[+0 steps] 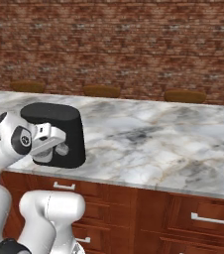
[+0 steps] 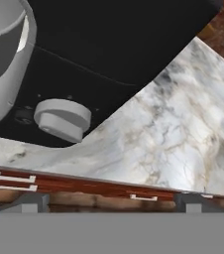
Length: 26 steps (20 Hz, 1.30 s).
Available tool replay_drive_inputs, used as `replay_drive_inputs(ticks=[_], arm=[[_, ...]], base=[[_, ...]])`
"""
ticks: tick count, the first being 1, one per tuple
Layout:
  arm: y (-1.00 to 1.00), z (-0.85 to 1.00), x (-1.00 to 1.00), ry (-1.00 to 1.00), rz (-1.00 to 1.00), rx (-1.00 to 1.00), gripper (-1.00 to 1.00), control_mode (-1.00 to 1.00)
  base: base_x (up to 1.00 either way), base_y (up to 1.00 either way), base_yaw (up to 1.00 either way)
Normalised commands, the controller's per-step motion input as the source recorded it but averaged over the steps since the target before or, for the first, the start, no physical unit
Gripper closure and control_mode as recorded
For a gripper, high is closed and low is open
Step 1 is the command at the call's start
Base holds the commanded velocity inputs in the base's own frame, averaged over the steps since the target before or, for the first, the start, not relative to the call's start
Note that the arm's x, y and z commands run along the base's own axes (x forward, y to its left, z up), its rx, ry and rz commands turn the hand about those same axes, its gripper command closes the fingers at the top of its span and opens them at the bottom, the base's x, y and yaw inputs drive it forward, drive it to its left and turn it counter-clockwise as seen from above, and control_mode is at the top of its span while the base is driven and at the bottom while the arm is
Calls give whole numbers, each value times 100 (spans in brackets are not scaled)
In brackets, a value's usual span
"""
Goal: Add butter and sugar cubes to the stand mixer bowl and then turn on the stand mixer to begin making frosting.
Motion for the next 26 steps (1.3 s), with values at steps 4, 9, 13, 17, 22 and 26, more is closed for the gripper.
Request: replay_drive_inputs(ticks=[4, 9, 13, 17, 22, 26], arm=[[0, -43, 0, 0, 2, 0, -100, -100], [0, -30, 0, 0, 1, -1, -100, -100], [7, -19, 0, 0, 1, -3, -100, -100], [16, -7, 13, 0, 0, -3, -100, -100], [18, -5, 18, 0, 1, -3, -100, -100], [15, 0, 37, 0, 0, -4, -100, -100]], base=[[0, 0, 0], [0, 0, 0], [0, 0, 0], [0, 0, 0], [0, 0, 0], [0, 0, 0]])
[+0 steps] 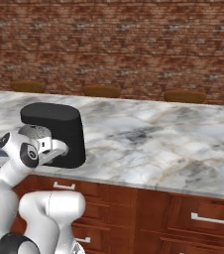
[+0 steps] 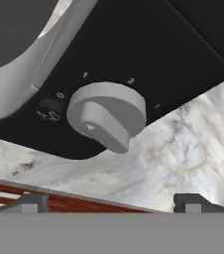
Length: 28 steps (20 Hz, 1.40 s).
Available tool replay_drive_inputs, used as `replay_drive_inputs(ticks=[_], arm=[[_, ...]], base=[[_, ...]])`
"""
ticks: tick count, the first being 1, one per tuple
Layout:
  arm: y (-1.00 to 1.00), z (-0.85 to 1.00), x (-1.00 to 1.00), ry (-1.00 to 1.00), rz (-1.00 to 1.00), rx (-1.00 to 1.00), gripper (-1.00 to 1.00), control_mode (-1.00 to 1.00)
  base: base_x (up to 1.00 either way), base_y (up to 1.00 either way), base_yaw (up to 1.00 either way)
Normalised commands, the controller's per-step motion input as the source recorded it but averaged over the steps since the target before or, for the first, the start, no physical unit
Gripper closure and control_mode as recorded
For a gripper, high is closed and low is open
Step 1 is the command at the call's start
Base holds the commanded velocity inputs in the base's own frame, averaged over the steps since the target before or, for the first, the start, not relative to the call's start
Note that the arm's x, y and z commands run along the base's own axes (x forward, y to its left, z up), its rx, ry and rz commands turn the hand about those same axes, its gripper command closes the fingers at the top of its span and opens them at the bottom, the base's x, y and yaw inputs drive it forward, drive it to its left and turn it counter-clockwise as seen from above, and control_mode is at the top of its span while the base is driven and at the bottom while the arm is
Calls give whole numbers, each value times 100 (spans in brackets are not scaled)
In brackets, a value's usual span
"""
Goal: Add butter and sugar cubes to the stand mixer bowl and then turn on the stand mixer to begin making frosting.
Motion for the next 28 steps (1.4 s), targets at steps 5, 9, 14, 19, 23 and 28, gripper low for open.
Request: replay_drive_inputs(ticks=[5, 9, 14, 19, 23, 28], arm=[[16, 0, 43, 0, 0, -6, -100, -100], [13, 0, 26, 0, 0, -8, -100, -100], [9, -5, 24, 0, 0, -9, -100, -100], [1, -17, 18, 0, 0, -8, -100, -100], [0, -32, 15, 0, 0, -7, -100, -100], [0, -22, 11, -3, 6, -1, -100, -100]], base=[[0, 0, 0], [0, 0, 0], [0, 0, 0], [0, 0, 0], [0, 0, 0], [0, 0, 0]])
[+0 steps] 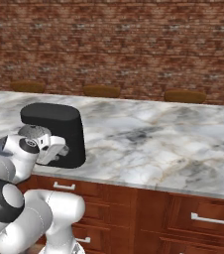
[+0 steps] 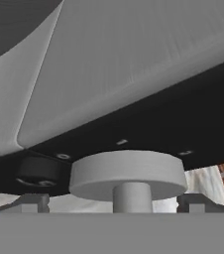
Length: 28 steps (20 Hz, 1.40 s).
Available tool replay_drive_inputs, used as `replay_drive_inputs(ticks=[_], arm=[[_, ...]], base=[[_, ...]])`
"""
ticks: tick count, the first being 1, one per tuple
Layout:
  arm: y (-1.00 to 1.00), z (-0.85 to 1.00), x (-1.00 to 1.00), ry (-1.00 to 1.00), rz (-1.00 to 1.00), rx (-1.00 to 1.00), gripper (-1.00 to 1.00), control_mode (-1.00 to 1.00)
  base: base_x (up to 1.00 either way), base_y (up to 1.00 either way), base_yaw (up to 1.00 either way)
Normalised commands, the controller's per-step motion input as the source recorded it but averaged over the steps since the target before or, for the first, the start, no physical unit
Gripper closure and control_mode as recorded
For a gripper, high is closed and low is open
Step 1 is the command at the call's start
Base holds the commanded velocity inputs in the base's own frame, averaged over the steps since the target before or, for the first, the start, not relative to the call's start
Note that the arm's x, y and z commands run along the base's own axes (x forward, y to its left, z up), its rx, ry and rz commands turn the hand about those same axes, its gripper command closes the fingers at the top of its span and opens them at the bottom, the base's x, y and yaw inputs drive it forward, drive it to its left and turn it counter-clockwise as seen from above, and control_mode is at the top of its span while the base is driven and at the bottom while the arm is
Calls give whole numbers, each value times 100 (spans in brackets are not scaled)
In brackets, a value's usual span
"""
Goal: Add butter and sugar cubes to the stand mixer bowl and then turn on the stand mixer to begin making frosting.
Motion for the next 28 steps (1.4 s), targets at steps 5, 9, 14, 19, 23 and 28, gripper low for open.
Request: replay_drive_inputs(ticks=[5, 9, 14, 19, 23, 28], arm=[[0, -8, 0, -7, 19, 0, 100, -100], [-4, -1, 0, -9, 23, 3, 100, -100], [-1, 0, 12, -2, 19, 8, 100, -100], [0, 0, 28, 0, 10, 21, 100, -100], [-14, 0, 22, 3, 6, 34, 100, -100], [-34, 0, 8, 7, 3, 40, 100, -100]], base=[[0, 0, 0], [0, 0, 0], [0, 0, 0], [0, 0, 0], [0, 0, 0], [0, 0, 0]])
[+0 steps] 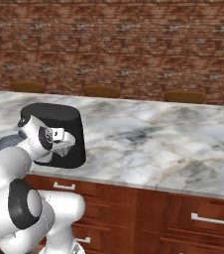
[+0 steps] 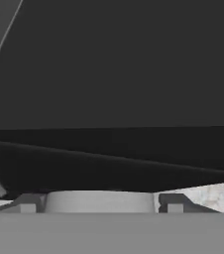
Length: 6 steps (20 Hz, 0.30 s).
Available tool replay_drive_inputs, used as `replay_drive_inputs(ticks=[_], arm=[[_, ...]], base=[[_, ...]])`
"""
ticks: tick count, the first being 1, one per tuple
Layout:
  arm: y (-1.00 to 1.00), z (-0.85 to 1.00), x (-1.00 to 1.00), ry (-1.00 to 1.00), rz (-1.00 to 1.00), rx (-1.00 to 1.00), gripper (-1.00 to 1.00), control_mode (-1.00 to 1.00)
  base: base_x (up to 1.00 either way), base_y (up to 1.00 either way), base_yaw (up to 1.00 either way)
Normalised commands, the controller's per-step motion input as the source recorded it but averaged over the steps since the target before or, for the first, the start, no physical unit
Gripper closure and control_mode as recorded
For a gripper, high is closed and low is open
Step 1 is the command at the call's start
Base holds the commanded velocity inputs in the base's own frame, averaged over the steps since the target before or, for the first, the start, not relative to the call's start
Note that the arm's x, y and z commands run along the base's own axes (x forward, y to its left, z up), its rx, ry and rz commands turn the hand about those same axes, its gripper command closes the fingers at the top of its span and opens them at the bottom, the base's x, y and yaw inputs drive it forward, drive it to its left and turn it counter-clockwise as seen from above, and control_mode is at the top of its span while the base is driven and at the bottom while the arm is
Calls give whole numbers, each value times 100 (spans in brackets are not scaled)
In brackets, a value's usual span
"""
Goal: Add butter and sugar cubes to the stand mixer bowl and then turn on the stand mixer to begin making frosting.
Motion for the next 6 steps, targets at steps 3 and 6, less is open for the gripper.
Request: replay_drive_inputs(ticks=[3, 6], arm=[[-50, 0, 0, 5, 0, 42, 100, -100], [-65, 3, 0, 0, 1, 44, 100, -100]], base=[[0, 0, 0], [0, 0, 0]])
